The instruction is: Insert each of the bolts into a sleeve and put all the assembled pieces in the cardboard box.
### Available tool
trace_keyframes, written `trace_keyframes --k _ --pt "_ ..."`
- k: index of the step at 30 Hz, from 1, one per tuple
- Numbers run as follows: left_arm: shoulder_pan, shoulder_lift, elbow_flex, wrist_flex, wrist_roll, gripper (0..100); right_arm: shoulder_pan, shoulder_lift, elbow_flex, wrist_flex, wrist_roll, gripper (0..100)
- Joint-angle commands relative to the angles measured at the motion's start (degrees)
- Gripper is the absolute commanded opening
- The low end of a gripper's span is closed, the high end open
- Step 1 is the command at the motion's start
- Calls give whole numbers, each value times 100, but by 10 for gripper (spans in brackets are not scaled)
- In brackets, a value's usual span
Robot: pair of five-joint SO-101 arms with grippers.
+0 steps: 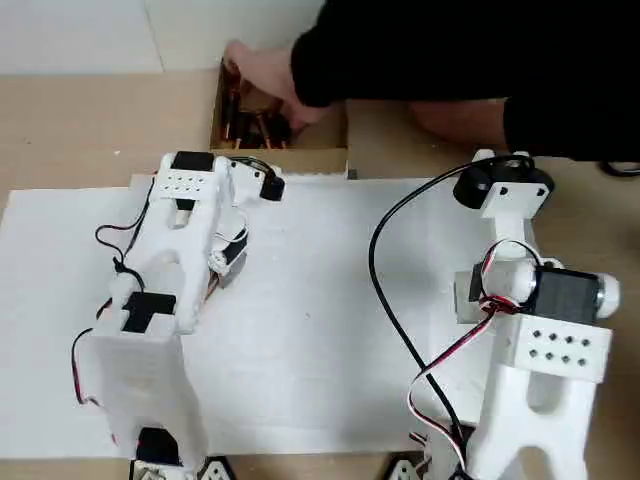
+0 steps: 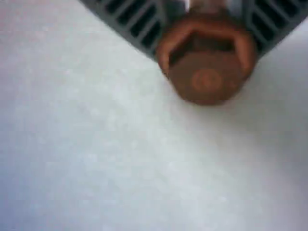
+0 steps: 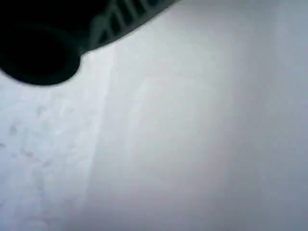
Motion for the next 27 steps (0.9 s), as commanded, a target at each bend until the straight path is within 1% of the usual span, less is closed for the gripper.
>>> trace_keyframes --k 1,4,6,9,11,14,20,24,27 --pt "-18 18 -110 -26 18 6 13 -66 -35 -66 35 3" --pt "0 -18 -163 -26 18 6 13 -66 -35 -66 35 3" --pt "9 -26 -356 123 18 6 13 -92 -35 -57 35 3" --pt "9 -26 -945 457 114 6 4 -110 -35 -57 35 3" --pt "-26 -53 -1358 466 273 6 -48 -110 -35 -57 44 3" --pt "-35 -484 -1684 466 404 6 -444 -110 -35 31 44 3" --pt "141 -1292 -1692 466 571 6 -1437 -92 -35 66 9 4" --pt "149 -1714 -1692 466 1073 6 -1754 -110 -44 13 18 3" --pt "167 -2031 -1692 466 1099 6 -1824 -119 -44 4 18 3"
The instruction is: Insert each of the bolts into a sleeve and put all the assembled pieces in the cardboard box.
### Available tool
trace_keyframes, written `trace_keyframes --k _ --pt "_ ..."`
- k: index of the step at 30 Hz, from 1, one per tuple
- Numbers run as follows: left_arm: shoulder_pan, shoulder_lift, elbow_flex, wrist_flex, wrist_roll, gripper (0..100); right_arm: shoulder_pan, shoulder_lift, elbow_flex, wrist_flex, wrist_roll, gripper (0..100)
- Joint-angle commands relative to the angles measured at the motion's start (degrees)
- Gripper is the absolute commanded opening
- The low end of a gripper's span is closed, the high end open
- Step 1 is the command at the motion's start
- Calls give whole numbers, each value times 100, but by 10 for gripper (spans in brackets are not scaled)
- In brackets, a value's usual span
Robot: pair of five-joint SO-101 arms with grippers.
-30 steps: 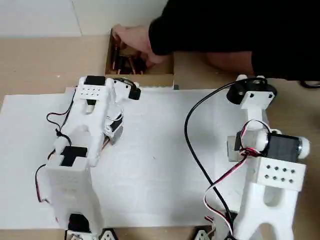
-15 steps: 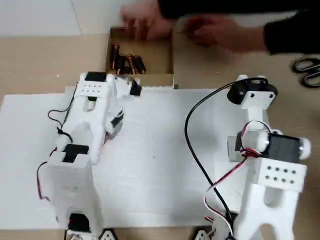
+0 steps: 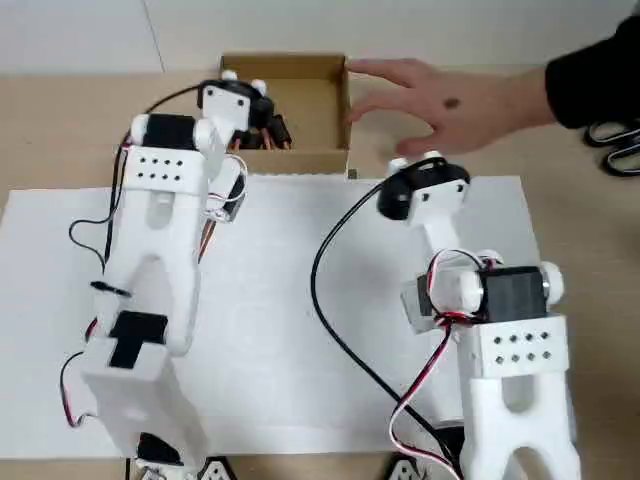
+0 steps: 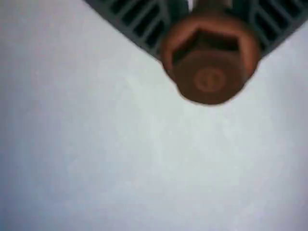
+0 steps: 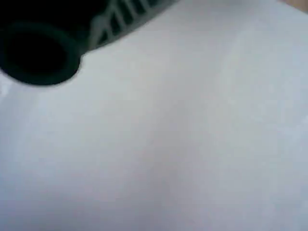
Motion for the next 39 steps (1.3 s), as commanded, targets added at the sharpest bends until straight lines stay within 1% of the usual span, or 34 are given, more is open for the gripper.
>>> trace_keyframes --k 1,5,9,14,19,24,27,29,33,36,39 --pt "44 -756 -259 105 0 6 -101 -119 -53 -13 18 3" --pt "53 -1495 -295 62 -255 6 -198 -154 -70 -435 9 3" --pt "35 -2321 -268 -290 -53 6 -488 -796 -44 -848 9 3" --pt "35 -3218 -259 -369 229 6 -840 -1657 404 -1253 26 2" --pt "-9 -3815 -259 -360 914 6 -848 -2290 1222 -1719 9 2" --pt "18 -4308 -119 -352 2084 6 -848 -2976 2084 -2651 -9 2" --pt "35 -4642 374 -369 2716 6 -848 -3468 2796 -3354 -9 2" --pt "35 -4914 831 -510 2963 6 -848 -3820 3297 -3749 -79 2" --pt "35 -5635 1815 -1160 3059 6 -857 -4470 4105 -4171 -246 2" --pt "114 -6251 2774 -1591 3077 6 -866 -4822 4571 -4382 -431 2" --pt "229 -6910 3758 -2127 3270 6 -1051 -5103 4985 -4453 -615 2"
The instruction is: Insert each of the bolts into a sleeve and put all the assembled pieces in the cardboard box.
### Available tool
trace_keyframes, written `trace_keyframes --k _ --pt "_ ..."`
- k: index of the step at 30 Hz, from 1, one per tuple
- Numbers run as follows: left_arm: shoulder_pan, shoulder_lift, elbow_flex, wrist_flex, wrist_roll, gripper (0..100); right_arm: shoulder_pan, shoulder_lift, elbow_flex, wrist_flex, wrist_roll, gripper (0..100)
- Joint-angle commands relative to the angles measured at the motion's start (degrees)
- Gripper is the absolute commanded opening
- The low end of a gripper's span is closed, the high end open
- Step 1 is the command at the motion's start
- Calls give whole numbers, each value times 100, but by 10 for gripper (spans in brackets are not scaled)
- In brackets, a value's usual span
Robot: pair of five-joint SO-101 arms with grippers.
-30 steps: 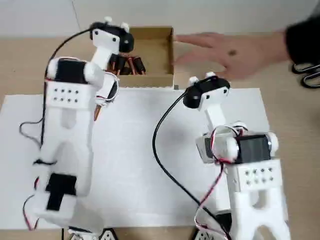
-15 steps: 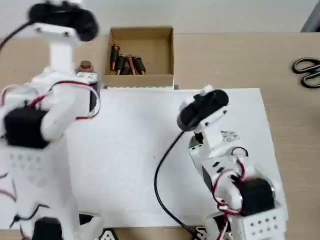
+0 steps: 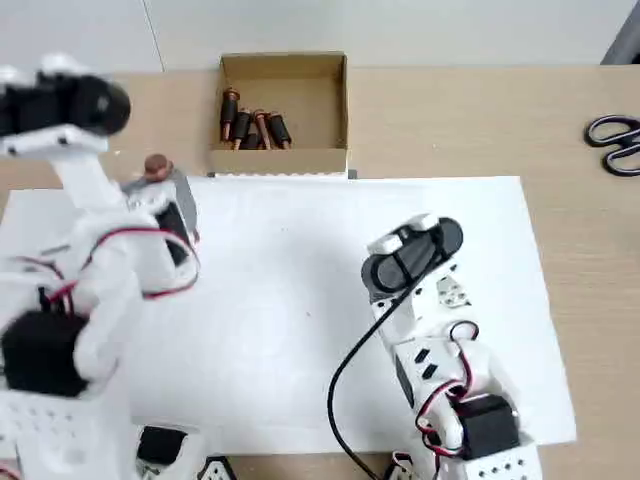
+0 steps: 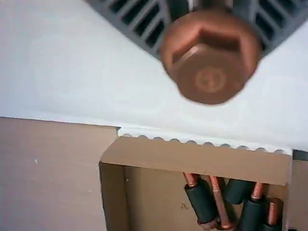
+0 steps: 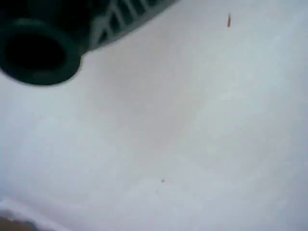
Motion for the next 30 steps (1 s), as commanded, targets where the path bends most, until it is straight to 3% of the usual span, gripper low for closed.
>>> trace_keyframes --k 1,13,21,30 --pt "88 -870 1068 -765 299 6 -242 -356 343 -215 -220 2" --pt "141 -3534 5156 -3288 510 6 -743 -1437 1978 -1253 -440 2" --pt "774 -4862 6554 -3719 519 6 -1393 -1543 1978 -1262 -141 2" --pt "1336 -5916 6774 -3877 527 6 -2229 -1543 2022 -1270 -158 2"
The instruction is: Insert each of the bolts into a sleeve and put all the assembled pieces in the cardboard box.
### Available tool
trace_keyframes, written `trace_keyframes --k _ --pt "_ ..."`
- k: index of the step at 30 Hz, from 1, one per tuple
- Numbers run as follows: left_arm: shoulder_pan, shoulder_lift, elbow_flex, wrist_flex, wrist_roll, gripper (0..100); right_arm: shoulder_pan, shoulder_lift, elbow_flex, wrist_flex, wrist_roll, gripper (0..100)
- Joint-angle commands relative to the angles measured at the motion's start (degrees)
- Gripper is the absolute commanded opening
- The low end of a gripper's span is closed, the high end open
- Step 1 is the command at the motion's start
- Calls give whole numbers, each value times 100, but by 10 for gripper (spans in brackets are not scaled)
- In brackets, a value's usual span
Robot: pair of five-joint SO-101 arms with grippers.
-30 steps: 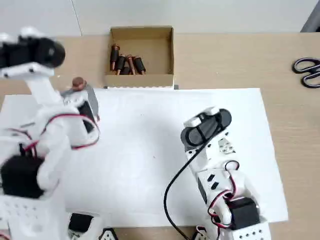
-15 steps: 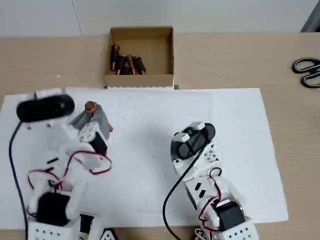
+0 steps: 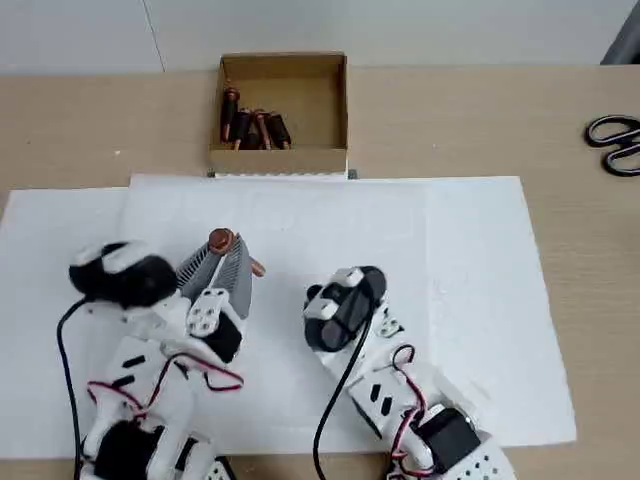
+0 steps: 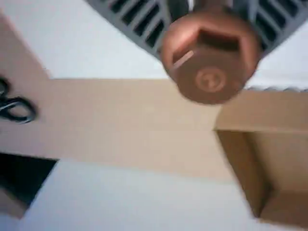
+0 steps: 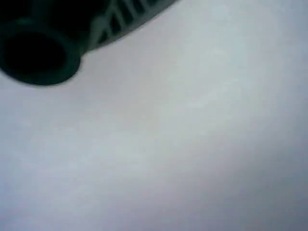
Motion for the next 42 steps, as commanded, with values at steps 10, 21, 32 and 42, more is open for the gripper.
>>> trace_keyframes --k 10,21,32,42 --pt "290 -167 -31 -105 800 6 -207 -84 123 -831 53 2" --pt "1116 -158 -40 26 800 6 -207 -84 97 -840 53 2" --pt "1073 -158 -40 369 782 6 -215 -84 -123 -787 62 2" --pt "835 -158 -31 -105 659 6 -462 -84 -220 -629 62 2"
